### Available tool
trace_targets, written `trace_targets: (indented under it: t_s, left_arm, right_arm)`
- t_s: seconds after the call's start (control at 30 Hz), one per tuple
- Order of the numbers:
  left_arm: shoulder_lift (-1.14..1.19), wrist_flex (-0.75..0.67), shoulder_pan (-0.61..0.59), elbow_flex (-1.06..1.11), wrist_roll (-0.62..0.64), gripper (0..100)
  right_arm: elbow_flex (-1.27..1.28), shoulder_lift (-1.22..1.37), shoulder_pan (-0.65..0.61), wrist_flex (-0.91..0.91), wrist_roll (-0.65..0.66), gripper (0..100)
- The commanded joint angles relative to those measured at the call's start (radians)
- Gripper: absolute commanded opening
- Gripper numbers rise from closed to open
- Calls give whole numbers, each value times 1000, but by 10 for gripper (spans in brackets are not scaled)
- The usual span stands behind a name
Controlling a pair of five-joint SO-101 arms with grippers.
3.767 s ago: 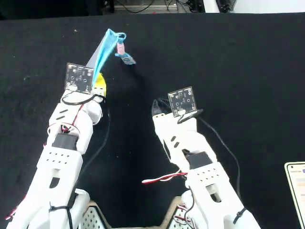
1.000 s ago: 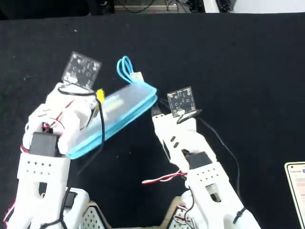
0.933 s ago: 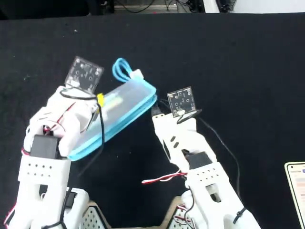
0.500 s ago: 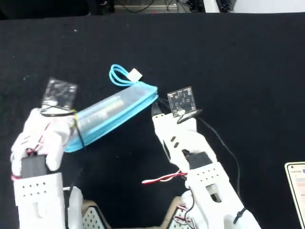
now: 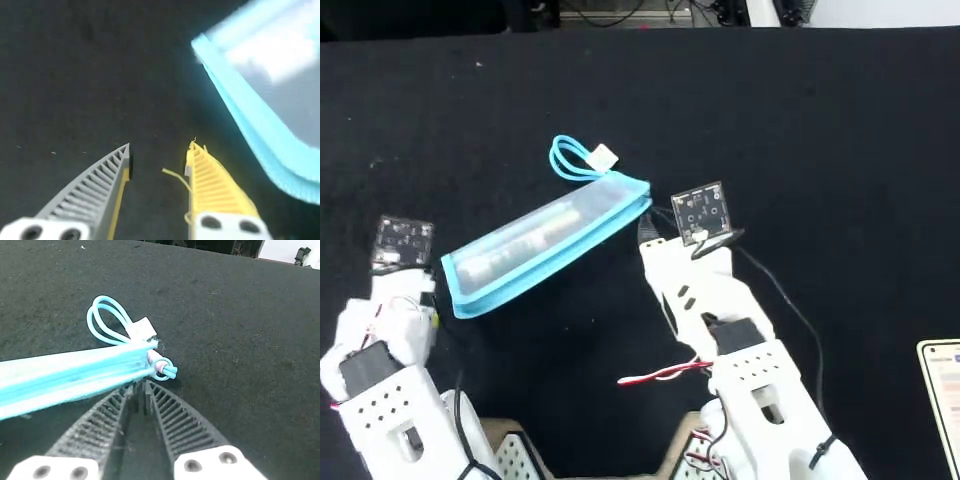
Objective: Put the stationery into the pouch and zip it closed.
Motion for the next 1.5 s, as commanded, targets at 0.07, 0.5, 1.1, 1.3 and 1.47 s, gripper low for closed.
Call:
trace_targets:
  t_s: [0.07, 0.5, 1.1, 1.3, 1.47]
  left_arm:
    - [-20, -100, 145, 70, 98, 185]
    - [-11, -410, 493, 134, 308, 185]
    - [74, -749, 550, 162, 451, 185]
    - [453, -743, 544, -77, 471, 185]
    - [833, -741, 545, -277, 471, 185]
  right_arm:
    - [-8, -4, -9, -26, 12, 21]
    - [-38, -4, 126, -26, 5, 21]
    - [-35, -4, 121, -26, 8, 18]
    - [-35, -2, 121, -26, 9, 18]
    - [-35, -2, 121, -26, 11, 18]
